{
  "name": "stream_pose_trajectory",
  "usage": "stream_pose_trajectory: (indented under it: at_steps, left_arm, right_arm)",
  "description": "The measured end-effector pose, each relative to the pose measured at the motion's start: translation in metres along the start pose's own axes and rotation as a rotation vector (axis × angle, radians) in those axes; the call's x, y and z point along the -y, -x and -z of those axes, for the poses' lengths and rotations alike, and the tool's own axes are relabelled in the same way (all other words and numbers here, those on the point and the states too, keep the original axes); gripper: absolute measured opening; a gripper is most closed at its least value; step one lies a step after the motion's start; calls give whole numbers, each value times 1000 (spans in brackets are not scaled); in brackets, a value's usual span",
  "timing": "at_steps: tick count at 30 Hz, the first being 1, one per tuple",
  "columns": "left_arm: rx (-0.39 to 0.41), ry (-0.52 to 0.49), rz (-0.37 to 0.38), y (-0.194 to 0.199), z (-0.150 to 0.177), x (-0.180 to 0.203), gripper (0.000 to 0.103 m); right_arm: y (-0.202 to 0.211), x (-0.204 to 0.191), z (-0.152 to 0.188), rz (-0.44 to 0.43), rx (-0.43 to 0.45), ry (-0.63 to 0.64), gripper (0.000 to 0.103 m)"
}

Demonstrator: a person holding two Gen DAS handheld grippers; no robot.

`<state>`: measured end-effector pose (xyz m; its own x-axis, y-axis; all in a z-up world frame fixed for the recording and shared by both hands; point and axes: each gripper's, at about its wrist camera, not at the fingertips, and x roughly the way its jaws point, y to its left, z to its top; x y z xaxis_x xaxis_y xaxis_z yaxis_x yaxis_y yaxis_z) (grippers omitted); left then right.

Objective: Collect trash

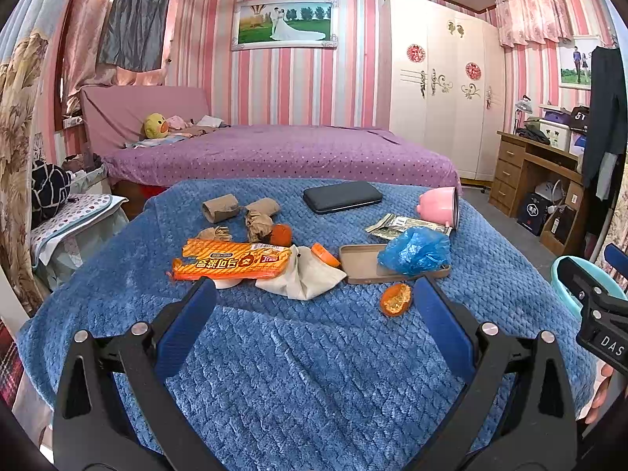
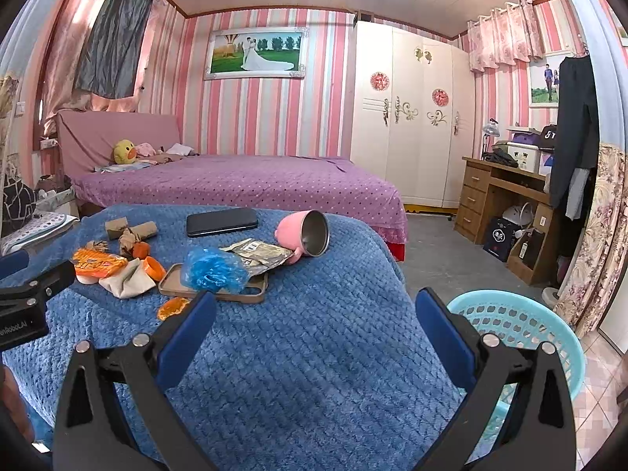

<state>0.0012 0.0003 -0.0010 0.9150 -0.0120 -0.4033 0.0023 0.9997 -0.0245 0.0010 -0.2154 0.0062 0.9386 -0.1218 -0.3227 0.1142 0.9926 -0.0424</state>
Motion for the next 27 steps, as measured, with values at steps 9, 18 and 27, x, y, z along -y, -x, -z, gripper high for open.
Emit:
stream_pose_trajectory:
  at_steps: [9,18,27]
  left_arm:
    - [-2,-3,3,1,0,0,98]
    - [-5,-7,3,-1,0,1,98]
    - [-7,-8,2,-3,2,1,98]
  right_arm:
    - [1,1,0,1,3,0,99]
    - [2,6,-2,5,3,-4,99]
    - [2,5,-1,6,3,-2,99]
